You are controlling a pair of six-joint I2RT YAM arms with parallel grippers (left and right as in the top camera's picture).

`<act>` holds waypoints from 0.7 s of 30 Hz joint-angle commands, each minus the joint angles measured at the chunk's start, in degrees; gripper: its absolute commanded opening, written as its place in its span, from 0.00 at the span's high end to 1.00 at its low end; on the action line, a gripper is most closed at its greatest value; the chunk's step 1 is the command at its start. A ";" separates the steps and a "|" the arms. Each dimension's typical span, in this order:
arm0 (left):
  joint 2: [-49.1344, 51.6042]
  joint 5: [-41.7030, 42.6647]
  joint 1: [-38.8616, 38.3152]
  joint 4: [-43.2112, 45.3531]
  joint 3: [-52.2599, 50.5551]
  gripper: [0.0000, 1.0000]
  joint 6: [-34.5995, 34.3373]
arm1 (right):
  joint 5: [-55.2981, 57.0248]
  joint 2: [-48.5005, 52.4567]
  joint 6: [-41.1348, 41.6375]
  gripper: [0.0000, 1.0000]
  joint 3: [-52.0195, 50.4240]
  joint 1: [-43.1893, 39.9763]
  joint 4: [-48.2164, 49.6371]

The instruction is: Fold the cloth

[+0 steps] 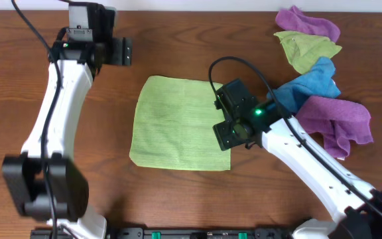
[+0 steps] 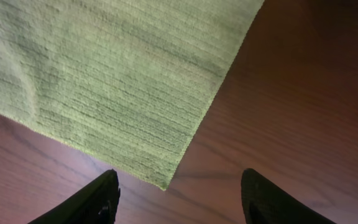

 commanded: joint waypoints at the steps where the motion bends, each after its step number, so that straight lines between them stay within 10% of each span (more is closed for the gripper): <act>1: -7.19 0.87 -0.39 -6.82 0.68 0.16 -3.19 | 4.90 -6.21 2.89 0.37 1.09 0.33 -1.11; 10: -25.59 4.87 -1.95 -19.76 -12.24 0.32 -6.49 | 10.67 -25.18 6.45 0.35 -2.43 0.39 -7.76; 15: -39.74 9.79 -1.73 -14.40 -30.75 0.03 -10.51 | 4.87 -33.22 10.78 0.30 -14.08 0.33 -4.17; 21: -40.41 25.77 0.63 -5.03 -45.86 0.05 -13.88 | -12.57 -34.18 14.67 0.29 -25.70 -0.81 6.78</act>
